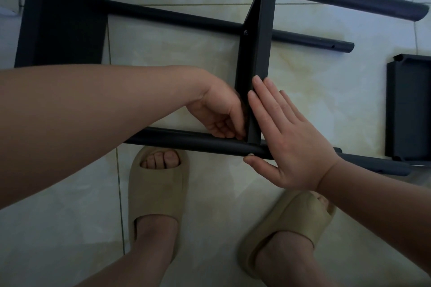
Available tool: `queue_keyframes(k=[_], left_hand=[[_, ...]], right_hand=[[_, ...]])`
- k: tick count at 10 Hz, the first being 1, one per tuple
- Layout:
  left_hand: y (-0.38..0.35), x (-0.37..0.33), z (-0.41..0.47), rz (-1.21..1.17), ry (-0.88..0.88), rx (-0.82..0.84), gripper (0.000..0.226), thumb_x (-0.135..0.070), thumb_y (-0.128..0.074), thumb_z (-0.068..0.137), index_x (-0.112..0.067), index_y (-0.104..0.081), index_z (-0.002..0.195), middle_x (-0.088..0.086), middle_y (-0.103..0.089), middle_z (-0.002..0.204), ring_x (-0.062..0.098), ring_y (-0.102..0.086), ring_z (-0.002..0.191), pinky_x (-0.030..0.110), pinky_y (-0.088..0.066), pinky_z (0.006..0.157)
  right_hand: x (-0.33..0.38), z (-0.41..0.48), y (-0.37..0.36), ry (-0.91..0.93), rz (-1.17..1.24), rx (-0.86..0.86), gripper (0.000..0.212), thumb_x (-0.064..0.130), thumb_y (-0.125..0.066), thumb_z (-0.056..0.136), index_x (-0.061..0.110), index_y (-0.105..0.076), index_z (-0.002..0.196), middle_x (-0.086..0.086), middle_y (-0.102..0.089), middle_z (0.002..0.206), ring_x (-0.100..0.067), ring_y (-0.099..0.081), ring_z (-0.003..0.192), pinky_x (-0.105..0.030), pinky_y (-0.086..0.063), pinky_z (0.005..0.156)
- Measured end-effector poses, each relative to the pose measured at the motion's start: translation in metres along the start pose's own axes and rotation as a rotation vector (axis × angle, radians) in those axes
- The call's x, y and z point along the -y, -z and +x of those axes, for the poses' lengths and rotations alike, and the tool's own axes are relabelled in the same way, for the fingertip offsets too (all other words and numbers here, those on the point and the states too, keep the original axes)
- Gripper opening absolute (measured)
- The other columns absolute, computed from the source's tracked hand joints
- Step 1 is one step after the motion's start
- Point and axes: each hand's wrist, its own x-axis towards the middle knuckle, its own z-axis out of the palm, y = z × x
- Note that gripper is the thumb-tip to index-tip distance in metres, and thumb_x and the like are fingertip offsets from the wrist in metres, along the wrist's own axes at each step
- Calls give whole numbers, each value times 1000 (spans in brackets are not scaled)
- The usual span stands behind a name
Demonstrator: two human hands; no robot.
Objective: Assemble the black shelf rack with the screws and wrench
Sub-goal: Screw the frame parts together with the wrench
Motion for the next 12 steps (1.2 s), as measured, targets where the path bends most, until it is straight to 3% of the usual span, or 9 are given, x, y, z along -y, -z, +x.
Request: queue_keyframes(k=[2,3,4,5,7,9,11,12], left_hand=[[-3,3,2,-47,-36,11,28,-2,-54,93,-3,-63,120,13,-61,108,16,-59,85,29,-47,87],[-2,5,3,20,-22,-16,27,-10,-59,95,-5,-67,120,7,-68,103,17,-63,89,31,-49,88],[0,4,3,74,14,-29,18,-14,-60,95,-12,-69,111,0,-69,90,13,-62,82,28,-49,82],[2,1,3,43,9,-21,17,-5,-59,94,-8,-66,109,1,-67,85,12,-60,78,23,-49,76],[2,2,2,-19,-4,-5,24,-8,-56,95,-8,-65,117,6,-63,107,15,-59,90,26,-46,84],[1,0,5,39,16,-28,11,-8,-60,93,-12,-70,93,-2,-67,75,9,-60,70,21,-50,69],[4,-2,2,53,25,-18,24,-2,-59,92,-8,-65,115,2,-67,92,11,-60,80,24,-47,79],[2,-2,0,65,36,-7,18,-12,-59,93,-12,-70,107,1,-66,95,12,-59,81,28,-46,84]], right_hand=[[-1,0,-1,2,-1,-10,92,57,-43,98,-3,-12,159,-21,-2,169,-36,0,157,-58,-22,122],[0,0,-1,2,3,-12,92,57,-44,98,-4,-12,159,-22,-2,168,-36,0,157,-59,-22,122],[0,0,-1,1,6,-9,92,56,-45,97,-3,-12,159,-21,-2,169,-36,0,157,-59,-22,122],[-1,0,0,0,5,-7,92,57,-45,97,-3,-12,159,-21,-2,169,-36,0,157,-58,-22,122],[-1,0,-1,3,5,-9,93,57,-46,97,-3,-11,160,-21,-1,169,-36,0,157,-59,-22,122],[0,0,0,0,8,-8,92,57,-45,97,-3,-12,159,-21,-2,168,-36,0,157,-59,-22,122],[0,1,0,-3,6,-6,92,56,-45,97,-3,-12,159,-22,-2,168,-36,0,157,-59,-22,122],[0,1,0,-4,5,-3,93,57,-45,97,-3,-12,159,-21,-2,168,-36,0,157,-59,-22,122]])
